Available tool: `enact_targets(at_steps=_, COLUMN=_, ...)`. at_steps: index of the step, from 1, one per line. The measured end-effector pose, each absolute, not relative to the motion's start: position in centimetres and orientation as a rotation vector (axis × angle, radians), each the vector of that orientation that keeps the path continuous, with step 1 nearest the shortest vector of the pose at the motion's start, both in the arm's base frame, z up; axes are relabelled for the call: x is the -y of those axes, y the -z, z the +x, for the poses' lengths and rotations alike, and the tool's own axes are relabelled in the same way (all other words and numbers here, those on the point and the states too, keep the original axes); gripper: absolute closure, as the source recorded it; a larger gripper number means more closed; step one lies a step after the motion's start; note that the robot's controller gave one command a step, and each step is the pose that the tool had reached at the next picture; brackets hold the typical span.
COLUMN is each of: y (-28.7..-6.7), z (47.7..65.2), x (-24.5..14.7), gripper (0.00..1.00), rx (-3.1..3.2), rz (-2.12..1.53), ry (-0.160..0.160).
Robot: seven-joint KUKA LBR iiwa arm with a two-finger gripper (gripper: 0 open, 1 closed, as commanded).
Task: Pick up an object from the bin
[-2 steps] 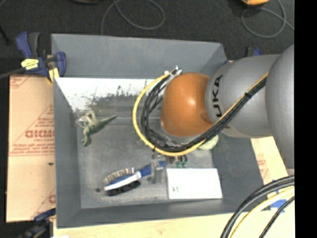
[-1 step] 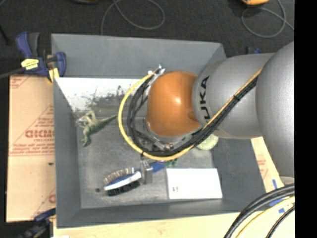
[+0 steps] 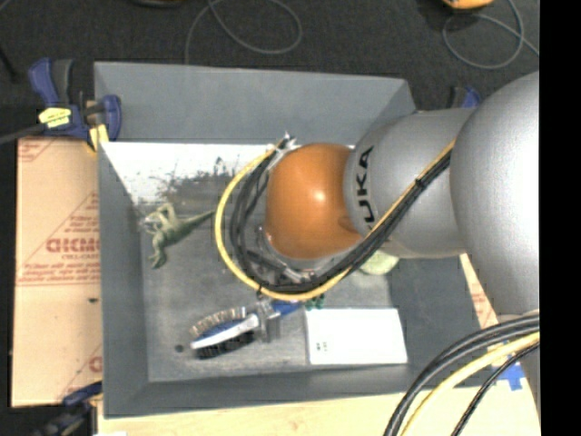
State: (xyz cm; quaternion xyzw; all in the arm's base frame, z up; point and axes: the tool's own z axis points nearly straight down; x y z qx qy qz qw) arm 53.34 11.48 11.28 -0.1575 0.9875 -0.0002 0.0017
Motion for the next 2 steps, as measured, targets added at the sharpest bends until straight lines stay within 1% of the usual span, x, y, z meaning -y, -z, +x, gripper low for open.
enact_targets(at_steps=1, y=-6.81, z=52.95, x=-12.32, gripper=0.00, rx=-3.102, rz=-0.503, ry=-0.001)
enact_targets(at_steps=2, y=-7.03, z=53.12, x=-12.25, gripper=1.00, rx=-3.050, rz=-0.730, ry=0.000)
